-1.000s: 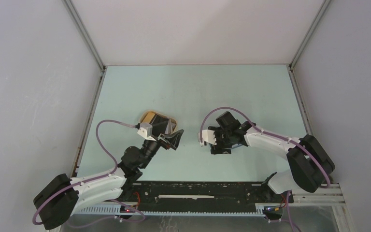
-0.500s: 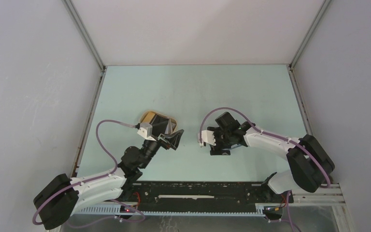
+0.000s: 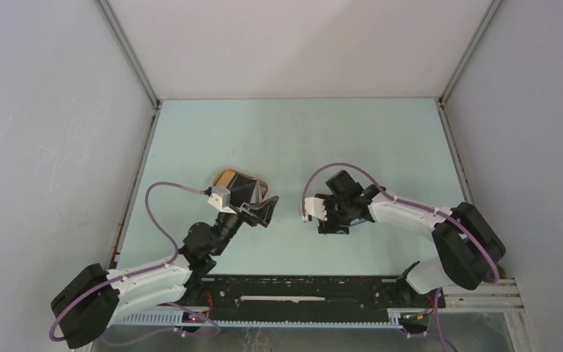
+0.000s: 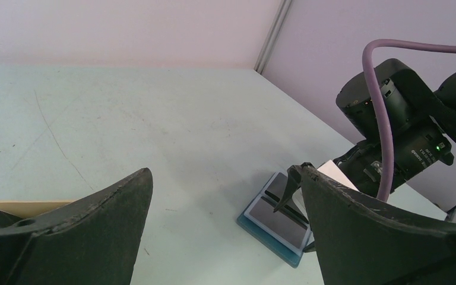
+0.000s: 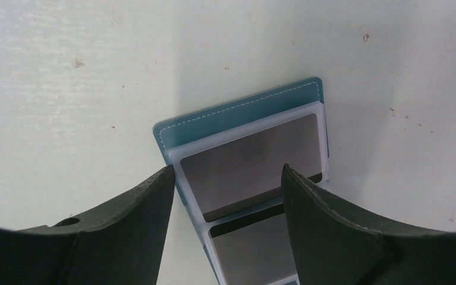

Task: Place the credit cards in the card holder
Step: Turn over the card slot in the card holder.

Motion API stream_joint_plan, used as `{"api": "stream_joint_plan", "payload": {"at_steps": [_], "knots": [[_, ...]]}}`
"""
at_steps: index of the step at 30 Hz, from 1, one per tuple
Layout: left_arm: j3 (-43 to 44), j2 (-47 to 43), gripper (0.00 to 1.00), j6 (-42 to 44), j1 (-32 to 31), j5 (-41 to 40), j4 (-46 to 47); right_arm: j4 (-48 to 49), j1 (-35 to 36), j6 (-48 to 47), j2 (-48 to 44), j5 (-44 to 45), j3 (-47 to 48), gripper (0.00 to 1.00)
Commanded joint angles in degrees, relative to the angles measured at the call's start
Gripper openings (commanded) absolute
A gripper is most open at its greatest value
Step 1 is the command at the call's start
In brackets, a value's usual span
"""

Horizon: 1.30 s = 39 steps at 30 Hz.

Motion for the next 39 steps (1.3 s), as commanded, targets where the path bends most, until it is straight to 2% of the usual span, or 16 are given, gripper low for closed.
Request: {"api": "stream_joint_plan", "payload": {"at_steps": [1,31,34,39], "knots": [[-1.7,-0.7,1.00,-0.1,0.3,0.1,2.4,0.6,-0.6,1.2,-0.2,0.1,1.7,0.73],[-0.6,0.0,1.00,-1.7,0.4,0.2,0.6,-0.6,-5.5,4.3,-3.4,-3.4,2.7,0.65],[2.9,1.6,0.93,-5.9,0.4,-0.3,-6.2,-0.7,-6.0,4.4,-3.4,-3.8,2.6,0.64],[9.0,10.3,0.64,-16.3,1.0,5.9,-9.1,-0.8,-6.5,4.8,-3.5,-4.2,2.7,0.63]]}}
